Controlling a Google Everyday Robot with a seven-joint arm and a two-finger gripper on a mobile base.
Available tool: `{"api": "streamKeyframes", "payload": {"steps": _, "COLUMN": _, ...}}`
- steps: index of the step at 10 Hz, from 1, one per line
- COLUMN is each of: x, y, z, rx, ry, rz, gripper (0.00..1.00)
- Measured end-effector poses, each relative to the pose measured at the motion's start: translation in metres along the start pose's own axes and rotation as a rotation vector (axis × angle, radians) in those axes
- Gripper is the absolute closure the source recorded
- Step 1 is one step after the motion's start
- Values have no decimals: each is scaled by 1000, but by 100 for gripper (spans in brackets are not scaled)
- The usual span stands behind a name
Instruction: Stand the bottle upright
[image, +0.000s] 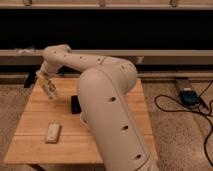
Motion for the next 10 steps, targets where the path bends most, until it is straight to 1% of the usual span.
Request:
{"api": "streamKeyframes", "payload": {"steps": 1, "x": -2, "y": 1, "z": -3, "rx": 11, "ry": -27, "rz": -2, "gripper": 100}}
{"api": "streamKeyframes", "payload": {"steps": 2, "x": -2, "y": 1, "z": -4, "rx": 16, "ry": -45, "rz": -3, "gripper": 100}}
{"api": "streamKeyframes", "payload": {"steps": 3, "x": -3, "y": 1, "z": -7, "rx": 17, "ry": -78, "rz": -2, "gripper": 100}}
{"api": "streamKeyframes", "payload": {"steps": 5, "x": -2, "y": 0, "z": -10, "rx": 16, "ry": -117, "rz": 1, "gripper": 100}}
{"api": "streamKeyframes", "payload": {"steps": 7, "x": -4, "y": 2, "z": -9, "rx": 10, "ry": -138, "rz": -2, "gripper": 100}}
{"api": "streamKeyframes", "payload": {"steps": 9, "x": -2, "y": 2, "z": -7, "rx": 13, "ry": -139, "rz": -3, "gripper": 100}}
{"api": "streamKeyframes", "payload": {"steps": 10, "x": -1, "y": 4, "z": -2, "rx": 15, "ry": -128, "rz": -4, "gripper": 100}}
